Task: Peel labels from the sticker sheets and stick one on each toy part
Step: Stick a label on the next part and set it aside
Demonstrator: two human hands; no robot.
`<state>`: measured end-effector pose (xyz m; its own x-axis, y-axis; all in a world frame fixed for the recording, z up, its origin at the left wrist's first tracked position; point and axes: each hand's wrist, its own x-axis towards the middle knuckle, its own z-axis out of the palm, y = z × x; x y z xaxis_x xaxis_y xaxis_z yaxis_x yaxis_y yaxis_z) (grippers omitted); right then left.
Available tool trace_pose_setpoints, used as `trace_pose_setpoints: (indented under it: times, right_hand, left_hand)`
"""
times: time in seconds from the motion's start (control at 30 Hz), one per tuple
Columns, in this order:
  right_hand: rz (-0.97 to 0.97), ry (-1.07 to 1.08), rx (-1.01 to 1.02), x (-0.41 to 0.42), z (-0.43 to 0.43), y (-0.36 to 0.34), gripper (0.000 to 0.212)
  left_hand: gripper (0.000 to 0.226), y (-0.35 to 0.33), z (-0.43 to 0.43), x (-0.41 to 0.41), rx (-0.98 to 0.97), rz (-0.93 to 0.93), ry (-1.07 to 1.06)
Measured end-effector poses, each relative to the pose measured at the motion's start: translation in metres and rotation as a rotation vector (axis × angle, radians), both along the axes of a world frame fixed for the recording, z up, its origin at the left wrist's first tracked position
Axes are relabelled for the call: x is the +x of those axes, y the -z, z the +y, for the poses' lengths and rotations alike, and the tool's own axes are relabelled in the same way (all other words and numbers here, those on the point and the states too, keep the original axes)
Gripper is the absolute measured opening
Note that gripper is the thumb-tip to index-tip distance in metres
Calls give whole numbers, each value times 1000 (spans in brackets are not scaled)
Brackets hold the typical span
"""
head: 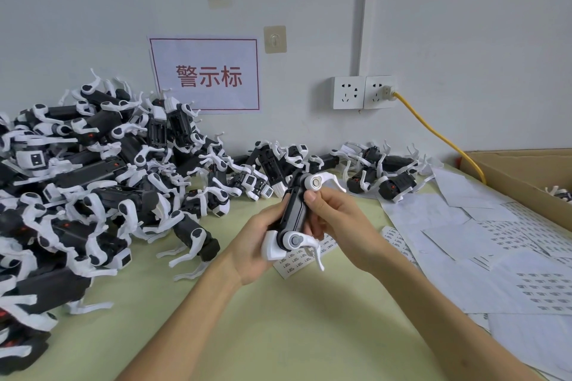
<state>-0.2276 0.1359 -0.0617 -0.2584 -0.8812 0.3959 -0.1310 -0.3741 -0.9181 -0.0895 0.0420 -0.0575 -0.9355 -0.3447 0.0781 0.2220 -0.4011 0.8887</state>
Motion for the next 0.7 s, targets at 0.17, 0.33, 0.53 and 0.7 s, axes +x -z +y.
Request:
trace_pose_setpoints:
  times: [0.17, 0.33, 0.53, 0.7]
  right_hand:
    - [4, -9, -12, 0, 0, 1, 48]
    - [-28, -3, 9, 0, 0, -1, 36]
    - [-52, -6, 26, -1, 3, -2, 36]
    - [13, 98, -14, 2, 1, -2, 55]
  left_hand:
    - [32, 3, -2, -2, 127, 10, -18]
    - [31, 0, 1, -2, 168, 17, -49]
    - [34, -2, 4, -1, 113, 31, -38]
    - [35, -3, 9, 0, -69, -34, -63]
